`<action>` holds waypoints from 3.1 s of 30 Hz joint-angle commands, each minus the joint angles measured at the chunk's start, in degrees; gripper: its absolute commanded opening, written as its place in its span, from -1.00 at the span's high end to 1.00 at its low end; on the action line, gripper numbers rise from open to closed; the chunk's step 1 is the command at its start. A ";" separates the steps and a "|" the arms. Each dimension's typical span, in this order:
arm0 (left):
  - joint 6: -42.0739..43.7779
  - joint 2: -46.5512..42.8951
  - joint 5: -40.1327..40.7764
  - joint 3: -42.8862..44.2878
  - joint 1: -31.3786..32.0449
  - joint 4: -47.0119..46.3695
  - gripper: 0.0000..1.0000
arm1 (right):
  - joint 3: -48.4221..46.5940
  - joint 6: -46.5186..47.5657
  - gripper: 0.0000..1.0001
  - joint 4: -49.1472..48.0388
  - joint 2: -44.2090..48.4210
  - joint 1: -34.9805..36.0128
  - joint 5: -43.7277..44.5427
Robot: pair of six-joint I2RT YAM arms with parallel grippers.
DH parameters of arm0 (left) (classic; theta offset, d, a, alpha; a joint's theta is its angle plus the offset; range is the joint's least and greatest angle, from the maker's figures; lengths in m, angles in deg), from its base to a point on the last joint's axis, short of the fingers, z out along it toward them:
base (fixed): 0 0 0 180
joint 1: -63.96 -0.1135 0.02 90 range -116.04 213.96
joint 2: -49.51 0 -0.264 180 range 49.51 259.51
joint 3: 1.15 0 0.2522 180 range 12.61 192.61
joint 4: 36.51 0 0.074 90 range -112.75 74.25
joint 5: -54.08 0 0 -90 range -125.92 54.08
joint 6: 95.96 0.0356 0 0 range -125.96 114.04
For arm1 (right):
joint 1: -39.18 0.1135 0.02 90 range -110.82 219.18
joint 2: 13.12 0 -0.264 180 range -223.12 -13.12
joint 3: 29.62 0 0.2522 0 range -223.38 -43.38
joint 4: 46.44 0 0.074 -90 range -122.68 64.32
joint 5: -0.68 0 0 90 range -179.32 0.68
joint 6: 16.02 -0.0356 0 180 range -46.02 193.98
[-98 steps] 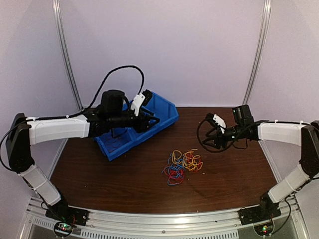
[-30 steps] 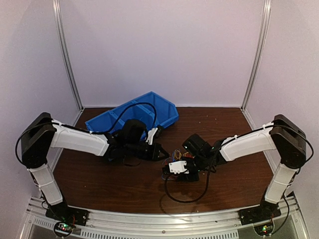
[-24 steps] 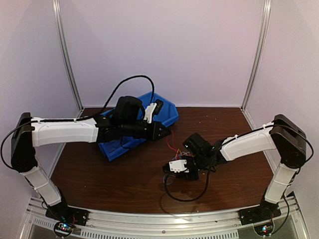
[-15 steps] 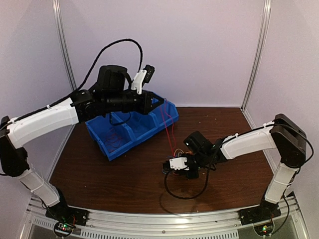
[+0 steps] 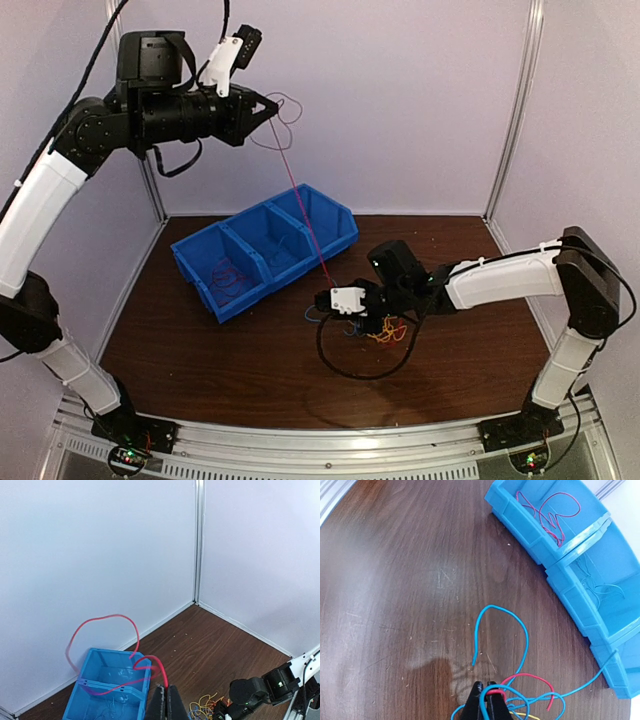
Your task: Untangle the cables
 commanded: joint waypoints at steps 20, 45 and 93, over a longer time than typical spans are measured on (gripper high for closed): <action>-8.30 -17.32 4.53 -49.54 -1.14 -33.78 1.00 | 0.96 -1.62 -0.19 16.28 4.09 -2.97 -1.34; -23.86 -17.63 -5.15 -81.30 -1.09 -41.97 1.00 | -3.27 6.66 -0.12 21.87 7.15 -2.52 2.22; 0.95 11.27 -10.38 -88.60 11.84 -84.19 0.75 | -7.52 1.08 0.97 21.50 -2.92 -4.75 -10.13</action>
